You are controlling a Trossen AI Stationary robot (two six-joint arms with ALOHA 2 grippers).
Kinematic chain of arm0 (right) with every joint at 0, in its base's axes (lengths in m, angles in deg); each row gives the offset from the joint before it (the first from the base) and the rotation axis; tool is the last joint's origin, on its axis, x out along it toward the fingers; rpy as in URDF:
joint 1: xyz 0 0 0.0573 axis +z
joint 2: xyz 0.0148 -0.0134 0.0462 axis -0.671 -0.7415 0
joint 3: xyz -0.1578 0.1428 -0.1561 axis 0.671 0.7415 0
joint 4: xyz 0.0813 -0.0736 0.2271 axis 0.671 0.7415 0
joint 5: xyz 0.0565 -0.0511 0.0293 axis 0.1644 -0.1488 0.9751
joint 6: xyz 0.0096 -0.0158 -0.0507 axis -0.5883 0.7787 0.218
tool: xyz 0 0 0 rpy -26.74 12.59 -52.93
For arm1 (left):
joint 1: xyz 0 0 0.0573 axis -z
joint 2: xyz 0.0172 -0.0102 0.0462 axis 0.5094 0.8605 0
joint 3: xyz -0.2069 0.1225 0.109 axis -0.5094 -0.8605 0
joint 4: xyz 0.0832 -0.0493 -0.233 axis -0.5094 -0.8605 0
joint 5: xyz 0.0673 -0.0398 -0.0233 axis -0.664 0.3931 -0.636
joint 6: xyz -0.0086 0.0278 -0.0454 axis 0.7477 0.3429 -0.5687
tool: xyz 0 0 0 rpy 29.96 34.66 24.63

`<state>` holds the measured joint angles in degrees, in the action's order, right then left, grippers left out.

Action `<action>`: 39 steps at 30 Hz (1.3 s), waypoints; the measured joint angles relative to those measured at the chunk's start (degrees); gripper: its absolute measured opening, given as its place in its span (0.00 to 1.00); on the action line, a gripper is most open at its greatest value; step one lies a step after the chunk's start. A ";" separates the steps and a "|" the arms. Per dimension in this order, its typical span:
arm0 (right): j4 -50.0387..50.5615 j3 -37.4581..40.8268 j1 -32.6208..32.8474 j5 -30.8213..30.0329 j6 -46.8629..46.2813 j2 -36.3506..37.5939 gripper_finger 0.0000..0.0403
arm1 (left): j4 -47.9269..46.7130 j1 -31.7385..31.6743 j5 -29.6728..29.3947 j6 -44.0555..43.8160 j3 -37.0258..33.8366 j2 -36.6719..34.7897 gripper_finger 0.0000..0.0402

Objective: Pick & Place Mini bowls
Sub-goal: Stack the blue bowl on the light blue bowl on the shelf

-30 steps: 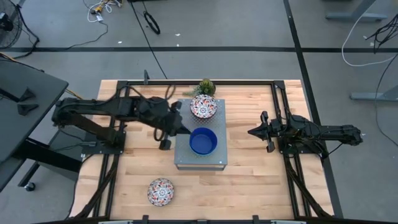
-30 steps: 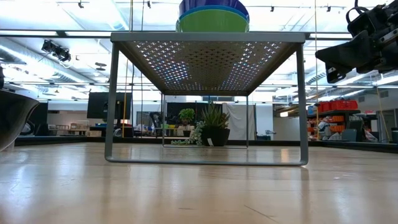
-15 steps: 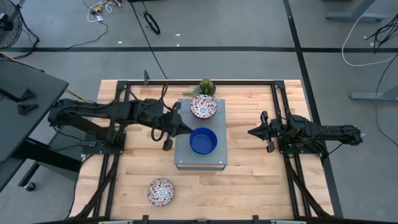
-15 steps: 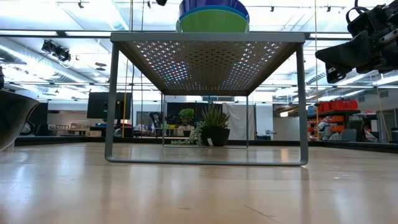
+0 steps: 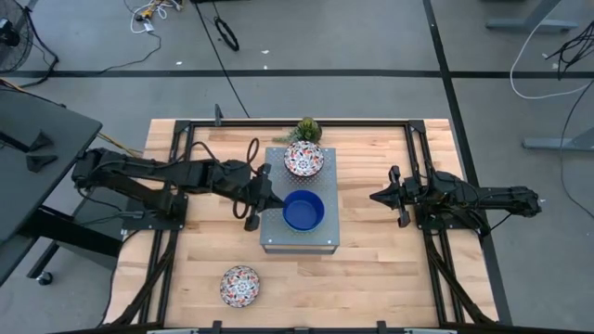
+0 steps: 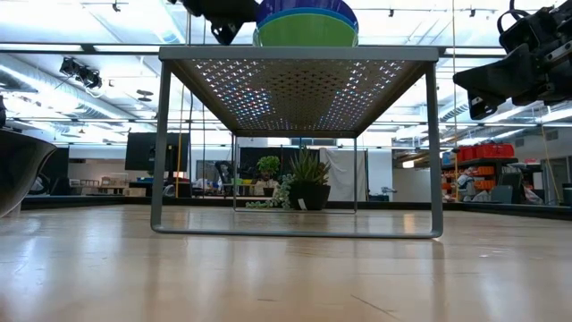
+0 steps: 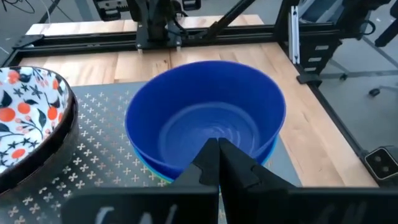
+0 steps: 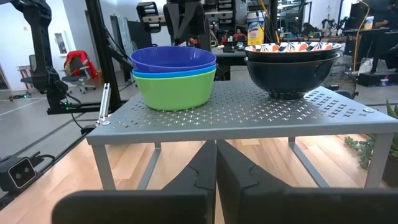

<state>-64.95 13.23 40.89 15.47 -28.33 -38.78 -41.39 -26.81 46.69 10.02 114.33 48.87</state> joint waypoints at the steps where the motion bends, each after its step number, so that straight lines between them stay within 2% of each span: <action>1: 0.00 0.00 0.00 0.00 0.02 0.00 0.03 | 0.04 0.00 0.02 0.01 0.00 0.01 0.00; 25: 0.00 0.00 0.00 -0.01 0.01 0.00 0.03 | -3.48 0.35 2.08 0.01 0.04 -0.01 0.00; 34: 0.00 0.00 0.00 -0.01 0.01 0.00 0.03 | -2.86 1.63 1.33 -1.97 1.86 -0.01 0.00; 39: 0.02 0.00 0.01 -0.01 0.00 0.00 0.03 | -2.90 4.18 -1.52 -5.77 2.31 -0.01 0.00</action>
<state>-64.93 13.23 40.90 15.46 -28.33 -38.78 -44.29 -22.63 45.17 4.24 116.64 48.86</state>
